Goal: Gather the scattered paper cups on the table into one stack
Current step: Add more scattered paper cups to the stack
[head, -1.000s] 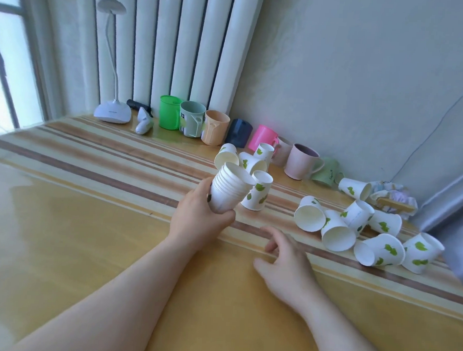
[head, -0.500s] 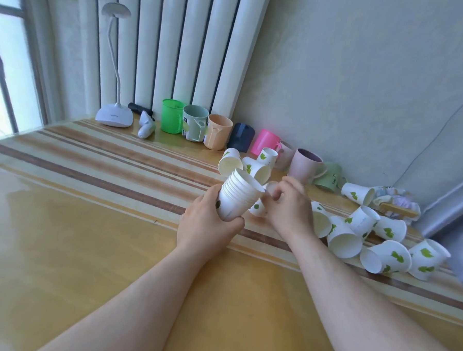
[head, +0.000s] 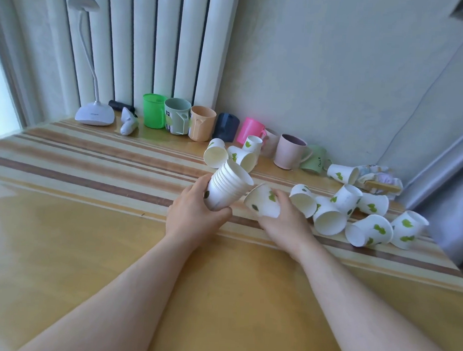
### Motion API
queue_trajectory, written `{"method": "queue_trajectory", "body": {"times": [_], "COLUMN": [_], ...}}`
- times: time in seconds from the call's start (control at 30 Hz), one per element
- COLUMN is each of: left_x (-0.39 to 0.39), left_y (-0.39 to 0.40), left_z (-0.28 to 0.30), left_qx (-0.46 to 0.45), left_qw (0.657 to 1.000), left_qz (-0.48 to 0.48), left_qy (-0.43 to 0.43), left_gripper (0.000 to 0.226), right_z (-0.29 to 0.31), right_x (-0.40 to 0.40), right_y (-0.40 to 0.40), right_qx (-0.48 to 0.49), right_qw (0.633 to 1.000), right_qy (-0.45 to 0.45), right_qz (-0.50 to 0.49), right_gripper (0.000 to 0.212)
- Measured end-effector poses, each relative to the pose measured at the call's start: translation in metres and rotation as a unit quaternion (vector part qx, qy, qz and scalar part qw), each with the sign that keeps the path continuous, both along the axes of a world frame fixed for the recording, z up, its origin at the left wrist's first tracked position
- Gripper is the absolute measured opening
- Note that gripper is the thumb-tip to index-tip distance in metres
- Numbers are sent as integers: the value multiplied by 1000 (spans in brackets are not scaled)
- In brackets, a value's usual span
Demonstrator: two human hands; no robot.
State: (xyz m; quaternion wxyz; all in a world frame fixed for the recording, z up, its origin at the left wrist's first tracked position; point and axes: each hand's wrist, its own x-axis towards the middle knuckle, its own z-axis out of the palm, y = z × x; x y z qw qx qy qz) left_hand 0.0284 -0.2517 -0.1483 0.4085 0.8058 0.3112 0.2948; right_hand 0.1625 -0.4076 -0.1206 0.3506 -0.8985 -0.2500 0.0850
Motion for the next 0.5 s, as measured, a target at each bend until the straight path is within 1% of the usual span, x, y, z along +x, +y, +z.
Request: {"method": "queue_trajectory", "body": {"times": [0.03,0.07,0.1,0.13,0.23,0.3,0.37,0.4,0.5], "left_x": [0,-1,-1,-1,-1,0,0,0,0], "left_y": [0,0,0,-1,-4,-5,-6,-6,-6], "left_z": [0,0,0,0,1,0,0,-1,-2], "left_qx": [0,1,2,5,35,58,70,73,84], "left_qw": [1000,1000,1000,1000,999,998,997,996,995], "left_qz": [-1,-2,-4,-6,-17,-25,-35,-39,-47], "left_qy": [-1,-2,-2,-2,4,14,18,18,14], "left_gripper": [62,62,62,63,68,72,77,79,81], "right_z": [2,4,6,9,25,36,46,48,46], "right_x": [0,2,4,6,7,6,3,0,-11], "right_y": [-2,-4,-5,-7,-6,-1,5,9,16], "right_qx": [97,194,274,334,432,466,479,477,443], "right_qw": [993,973,943,913,847,819,813,819,852], "right_qy": [58,122,181,228,309,333,329,319,278], "right_qz": [-24,-39,-46,-44,-38,-44,-36,-26,26], "right_gripper": [56,48,42,38,21,26,34,36,32]}}
